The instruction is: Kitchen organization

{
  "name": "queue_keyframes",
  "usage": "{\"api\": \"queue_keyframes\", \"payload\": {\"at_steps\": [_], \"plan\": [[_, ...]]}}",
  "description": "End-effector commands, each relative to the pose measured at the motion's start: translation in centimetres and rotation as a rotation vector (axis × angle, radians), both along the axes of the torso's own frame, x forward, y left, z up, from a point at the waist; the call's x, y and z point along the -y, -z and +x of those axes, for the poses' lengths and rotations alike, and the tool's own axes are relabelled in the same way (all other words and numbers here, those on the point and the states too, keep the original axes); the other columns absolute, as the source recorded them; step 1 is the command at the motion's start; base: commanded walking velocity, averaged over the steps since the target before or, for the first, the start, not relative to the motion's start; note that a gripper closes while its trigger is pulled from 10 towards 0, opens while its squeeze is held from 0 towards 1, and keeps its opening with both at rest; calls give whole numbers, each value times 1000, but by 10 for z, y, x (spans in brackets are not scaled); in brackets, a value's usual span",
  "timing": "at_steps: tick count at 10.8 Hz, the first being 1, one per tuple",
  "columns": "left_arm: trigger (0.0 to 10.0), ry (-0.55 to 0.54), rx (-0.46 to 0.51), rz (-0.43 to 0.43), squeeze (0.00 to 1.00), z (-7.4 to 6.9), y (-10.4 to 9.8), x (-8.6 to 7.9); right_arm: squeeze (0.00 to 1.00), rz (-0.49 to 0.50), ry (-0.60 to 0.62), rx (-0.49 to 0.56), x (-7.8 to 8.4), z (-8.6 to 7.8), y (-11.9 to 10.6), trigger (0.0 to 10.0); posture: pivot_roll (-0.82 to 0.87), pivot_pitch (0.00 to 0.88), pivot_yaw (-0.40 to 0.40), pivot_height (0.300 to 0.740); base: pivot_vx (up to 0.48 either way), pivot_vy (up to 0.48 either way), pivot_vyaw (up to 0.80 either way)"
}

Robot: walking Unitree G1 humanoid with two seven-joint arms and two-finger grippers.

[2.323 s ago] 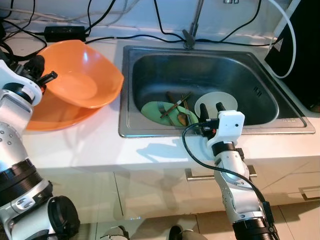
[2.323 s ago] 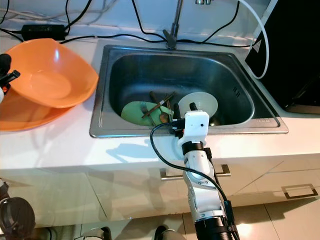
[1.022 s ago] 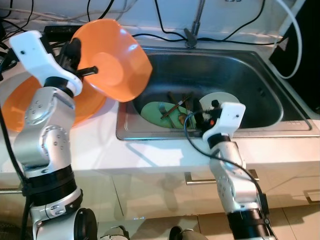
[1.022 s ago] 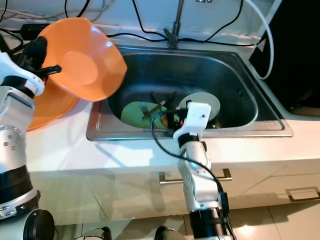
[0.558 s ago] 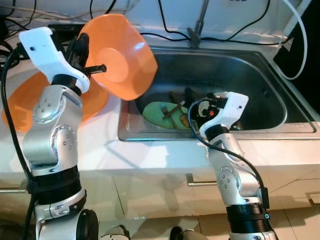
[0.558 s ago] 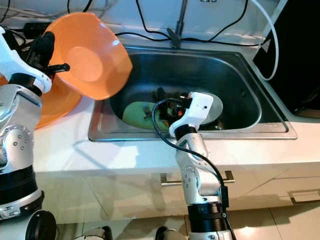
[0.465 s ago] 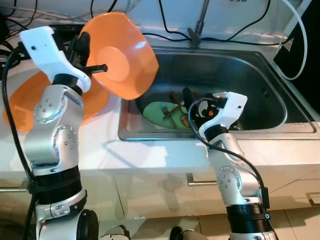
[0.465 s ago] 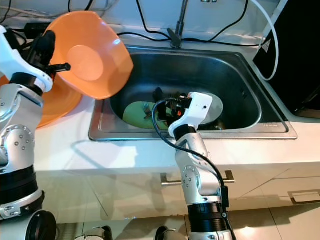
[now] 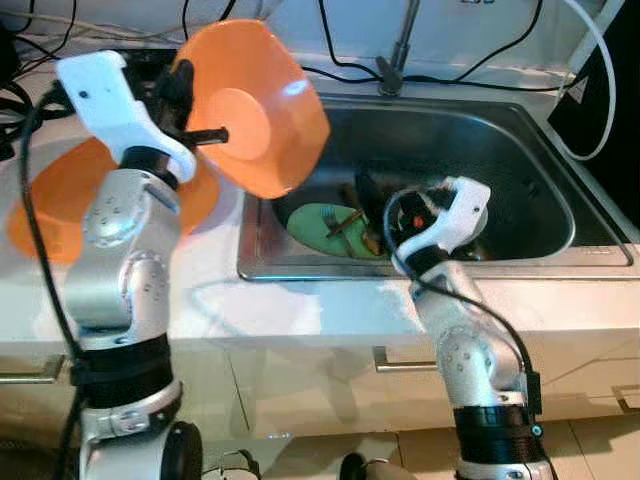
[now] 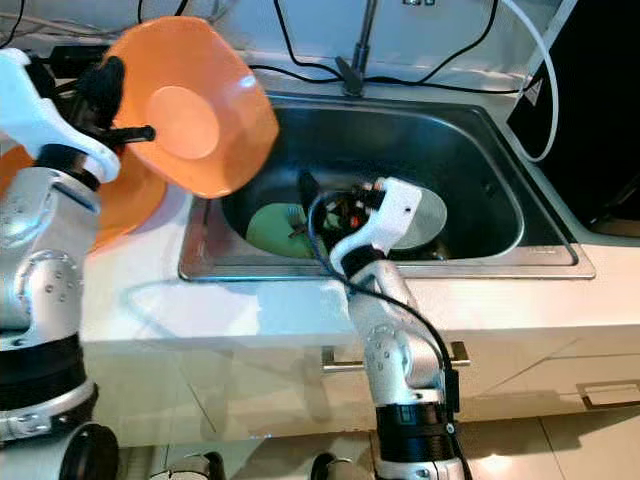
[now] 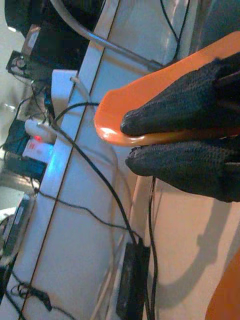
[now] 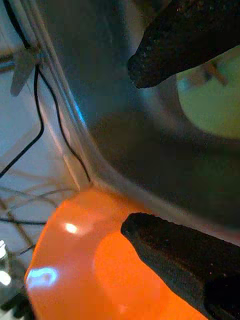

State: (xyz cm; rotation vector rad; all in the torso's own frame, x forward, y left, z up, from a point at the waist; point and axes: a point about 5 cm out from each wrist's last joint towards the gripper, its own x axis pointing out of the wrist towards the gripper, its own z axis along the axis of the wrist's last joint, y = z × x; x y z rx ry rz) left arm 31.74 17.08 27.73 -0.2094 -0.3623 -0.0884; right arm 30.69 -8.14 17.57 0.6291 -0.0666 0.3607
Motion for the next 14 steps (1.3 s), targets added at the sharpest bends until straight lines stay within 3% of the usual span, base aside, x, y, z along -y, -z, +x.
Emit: {"api": "queue_keyframes", "payload": {"at_steps": [1,2,5,9,12,14], "plan": [[10000,29,28,5,0,-2,-3,6,0,63,-17,-10,-3,-3,-2,10000,75,83,-66,740,0,0,0],[10000,52,34,6,0,-1,-2,13,0,142,-31,-22,-3,-1,-8,10000,72,82,-67,740,0,0,0],[10000,79,48,-10,0,-2,-4,20,0,176,-84,-15,-6,-2,-16,10000,74,82,-69,740,0,0,0],[10000,160,76,-56,0,-4,-10,35,0,317,-118,-78,-7,-1,-13,10000,72,79,-68,740,0,0,0],[10000,203,81,-81,0,-6,-11,41,0,340,-114,-107,-5,0,-8,10000,75,76,-70,740,0,0,0],[10000,216,85,-85,0,-7,-12,43,0,379,-104,-99,-1,2,-18,10000,69,67,-73,740,0,0,0]]}}
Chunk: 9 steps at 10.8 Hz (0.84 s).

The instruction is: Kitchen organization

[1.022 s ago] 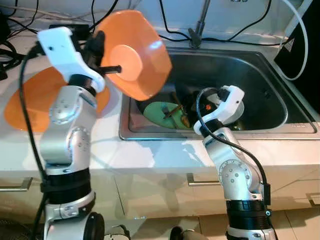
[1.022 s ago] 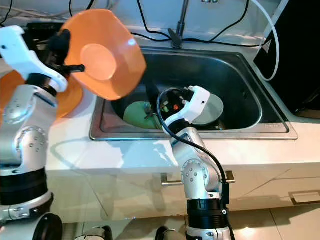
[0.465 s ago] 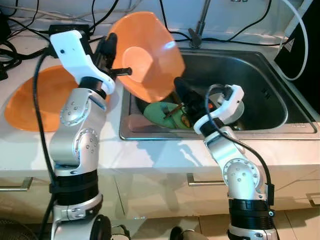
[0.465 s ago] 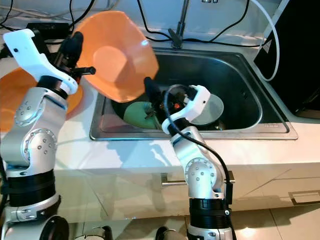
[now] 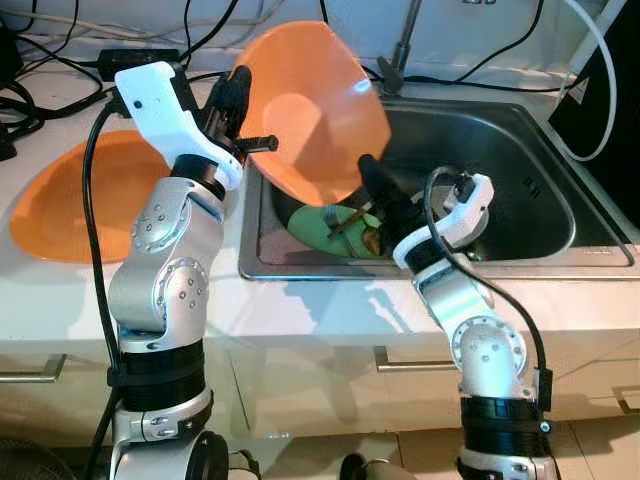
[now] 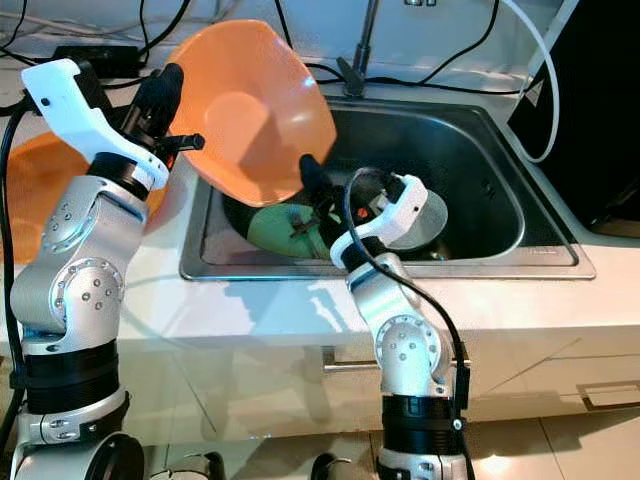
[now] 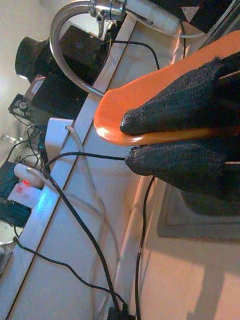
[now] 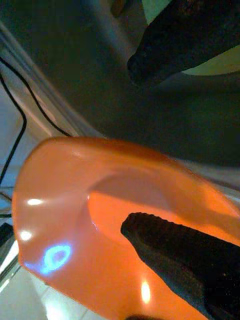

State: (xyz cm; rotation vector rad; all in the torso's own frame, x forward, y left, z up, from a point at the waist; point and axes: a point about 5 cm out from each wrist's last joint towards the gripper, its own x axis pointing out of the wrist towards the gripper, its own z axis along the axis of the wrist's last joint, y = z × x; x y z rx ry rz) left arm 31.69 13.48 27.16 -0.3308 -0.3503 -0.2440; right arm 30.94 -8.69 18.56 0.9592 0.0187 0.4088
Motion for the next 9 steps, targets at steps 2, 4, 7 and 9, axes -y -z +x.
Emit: {"api": "queue_keyframes", "payload": {"at_steps": [2,4,7,9], "plan": [[10000,30,76,2,0,-5,-15,6,0,56,9,104,-1,1,-33,10000,61,68,-73,740,0,0,0],[10000,15,76,10,0,-5,-15,5,0,46,8,105,-1,1,-35,10000,63,74,-76,740,0,0,0],[10000,-55,78,35,0,-3,-14,-5,0,77,12,87,0,2,-35,10000,61,79,-80,740,0,0,0],[10000,-84,75,31,0,-2,-15,-10,0,313,66,-23,12,10,-33,10000,61,81,-82,740,0,0,0]]}}
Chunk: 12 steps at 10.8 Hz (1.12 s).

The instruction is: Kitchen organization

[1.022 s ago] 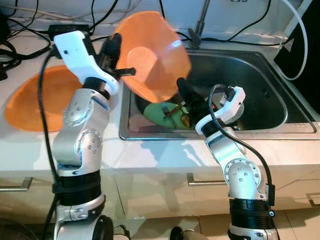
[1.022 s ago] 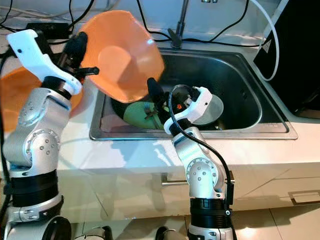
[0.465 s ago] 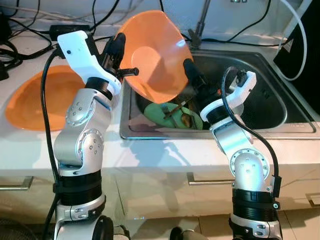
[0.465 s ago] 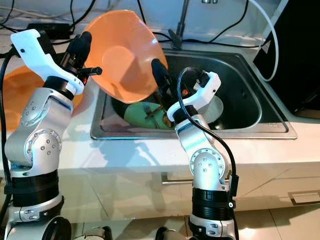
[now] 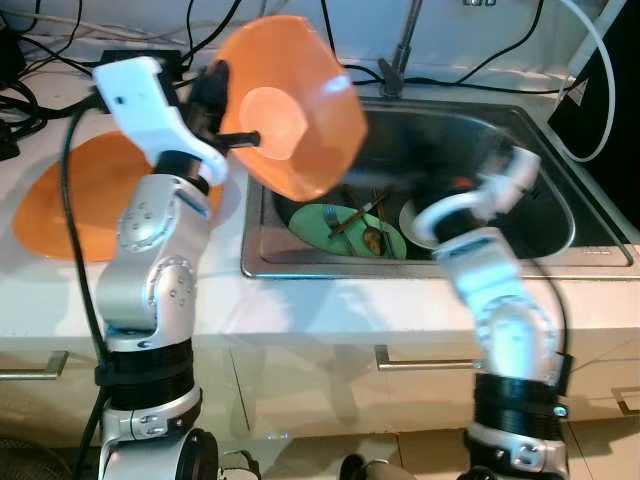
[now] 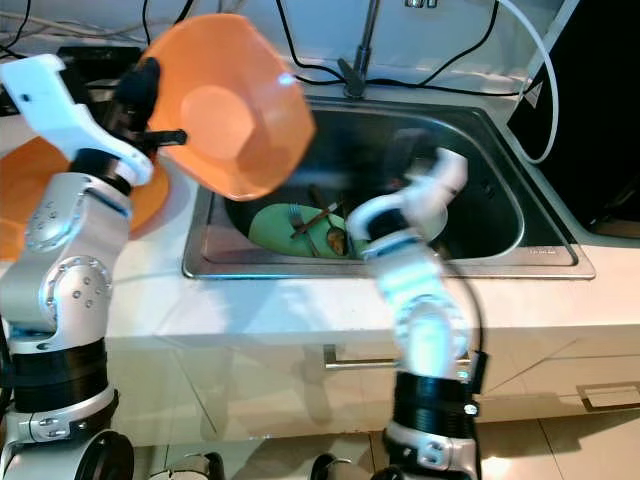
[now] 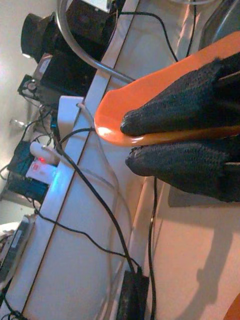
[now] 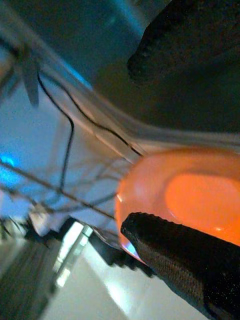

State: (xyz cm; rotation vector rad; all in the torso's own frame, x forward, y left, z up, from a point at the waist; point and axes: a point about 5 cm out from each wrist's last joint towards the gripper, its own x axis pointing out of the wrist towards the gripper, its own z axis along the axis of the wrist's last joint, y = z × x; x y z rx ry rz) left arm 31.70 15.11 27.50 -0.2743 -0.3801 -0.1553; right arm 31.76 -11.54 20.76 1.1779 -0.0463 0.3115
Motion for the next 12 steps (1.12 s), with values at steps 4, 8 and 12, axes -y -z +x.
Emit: {"api": "queue_keyframes", "payload": {"at_steps": [4,8,12], "plan": [[10000,14,63,-9,0,-3,-15,7,0,230,-58,-68,-17,2,0,10000,63,83,-82,740,0,0,0],[10000,18,65,-19,0,-3,-15,8,0,326,-91,-101,-21,3,-1,10000,65,85,-83,740,0,0,0],[10000,71,68,-28,0,-3,-17,17,0,280,-222,-72,-41,-3,-4,10000,65,83,-83,740,0,0,0]]}}
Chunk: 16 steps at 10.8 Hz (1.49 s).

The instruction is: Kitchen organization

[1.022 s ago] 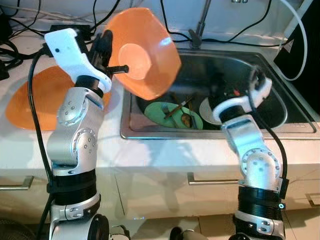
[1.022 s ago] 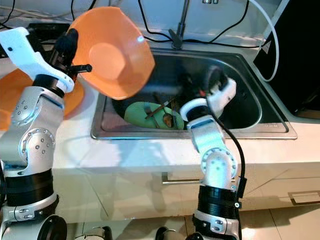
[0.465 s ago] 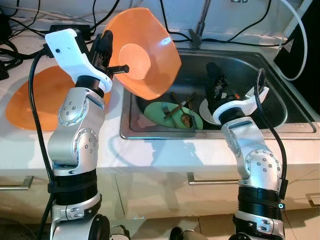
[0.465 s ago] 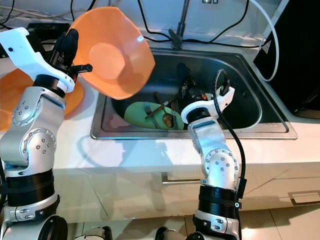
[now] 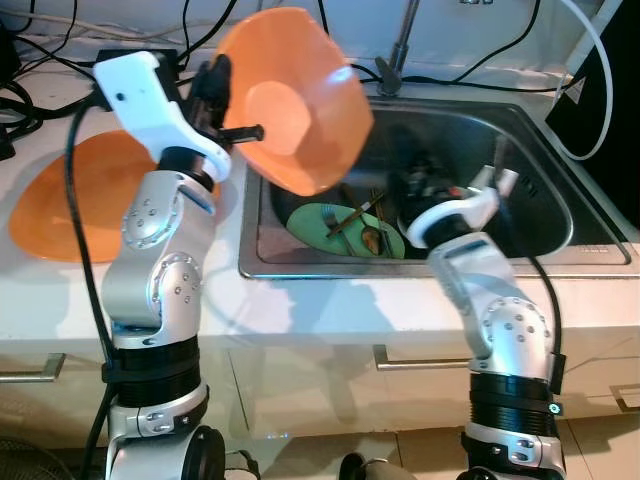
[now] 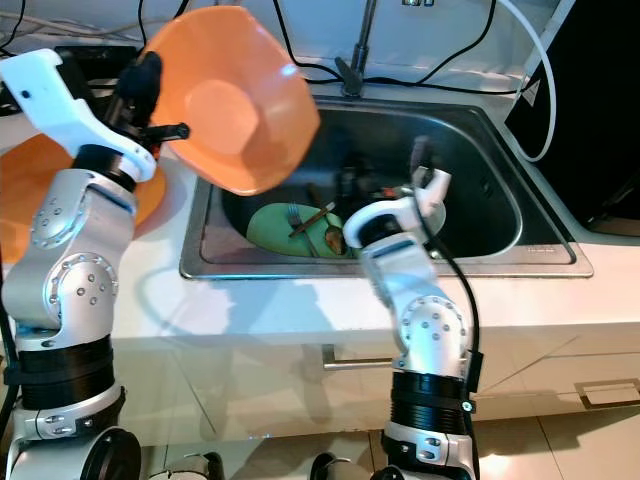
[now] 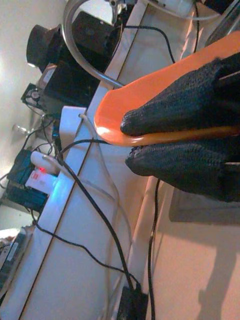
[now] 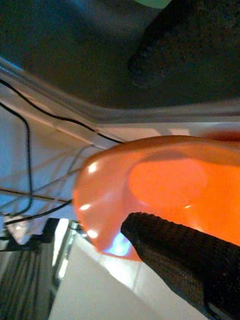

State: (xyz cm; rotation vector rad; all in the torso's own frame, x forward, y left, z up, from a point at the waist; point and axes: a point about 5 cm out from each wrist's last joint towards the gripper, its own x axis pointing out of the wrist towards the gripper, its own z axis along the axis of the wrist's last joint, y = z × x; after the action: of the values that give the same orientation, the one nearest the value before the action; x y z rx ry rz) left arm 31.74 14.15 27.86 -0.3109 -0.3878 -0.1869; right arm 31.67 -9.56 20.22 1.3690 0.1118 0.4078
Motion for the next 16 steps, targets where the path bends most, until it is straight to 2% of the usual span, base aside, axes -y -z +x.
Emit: {"api": "queue_keyframes", "payload": {"at_steps": [1,5,8,11,12,13,14,16], "plan": [[10000,39,55,2,0,-3,-13,8,0,92,-70,3,-26,-3,-7,10000,66,84,-83,740,0,0,0],[10000,54,57,-14,0,-4,-14,10,0,69,-111,10,-33,-4,-5,10000,67,84,-88,740,0,0,0],[10000,162,43,-23,0,-7,-13,22,0,54,-119,19,-36,-3,-4,10000,69,86,-88,740,0,0,0],[10000,189,36,-13,0,-8,-13,25,0,45,-101,15,-35,-2,-1,10000,70,84,-83,740,0,0,0],[10000,194,34,-1,0,-8,-12,25,0,37,-92,14,-34,-1,0,5294,72,85,-83,740,0,0,0],[10000,194,34,0,0,-8,-12,25,0,35,-90,14,-34,-1,0,1216,72,85,-83,740,0,0,0],[10000,196,30,7,0,-8,-11,25,0,31,-82,15,-33,-1,0,0,72,85,-82,740,0,0,0],[10000,207,24,14,0,-8,-10,27,0,30,-85,20,-34,-1,1,0,72,84,-81,740,0,0,0]]}}
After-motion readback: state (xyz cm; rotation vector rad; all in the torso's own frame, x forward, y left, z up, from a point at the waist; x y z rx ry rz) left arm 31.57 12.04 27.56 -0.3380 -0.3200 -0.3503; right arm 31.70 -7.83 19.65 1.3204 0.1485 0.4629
